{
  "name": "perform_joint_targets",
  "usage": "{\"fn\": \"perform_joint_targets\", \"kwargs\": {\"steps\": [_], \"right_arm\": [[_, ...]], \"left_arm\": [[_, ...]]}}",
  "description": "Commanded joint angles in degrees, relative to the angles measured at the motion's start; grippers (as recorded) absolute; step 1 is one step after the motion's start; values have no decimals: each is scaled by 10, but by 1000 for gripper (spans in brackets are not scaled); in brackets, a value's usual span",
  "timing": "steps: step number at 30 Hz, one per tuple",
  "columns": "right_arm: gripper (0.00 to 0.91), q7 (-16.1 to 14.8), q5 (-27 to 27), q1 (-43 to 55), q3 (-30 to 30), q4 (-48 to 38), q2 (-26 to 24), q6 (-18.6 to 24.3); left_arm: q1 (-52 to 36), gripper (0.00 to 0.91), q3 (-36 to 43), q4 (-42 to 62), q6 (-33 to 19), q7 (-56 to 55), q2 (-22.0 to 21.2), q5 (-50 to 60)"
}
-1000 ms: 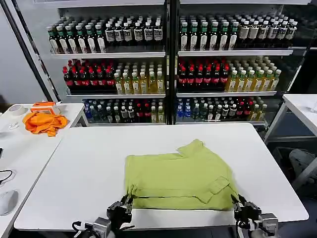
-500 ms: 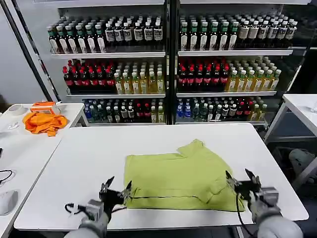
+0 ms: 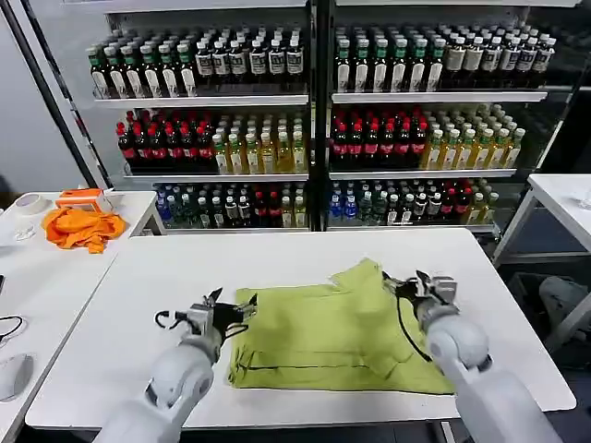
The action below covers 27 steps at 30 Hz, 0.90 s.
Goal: Fold and organize the clothes.
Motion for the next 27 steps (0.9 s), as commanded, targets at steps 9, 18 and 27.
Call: {"fn": "perform_joint_targets", "kwargs": {"steps": [9,18,27], "right_arm": [[0,-6,14,119,-85,-183,59,7],[0,-12,21,102,-81,-176,57,15],[0,-19,24,88,-73,-159,54,25]], "left_arm": [[-105,141,43,161,2,-10,-21,-45],[-78,60,40,139,2,-8,-17,-81],[-64,50,24,128,-1,1,-20,-140]]}}
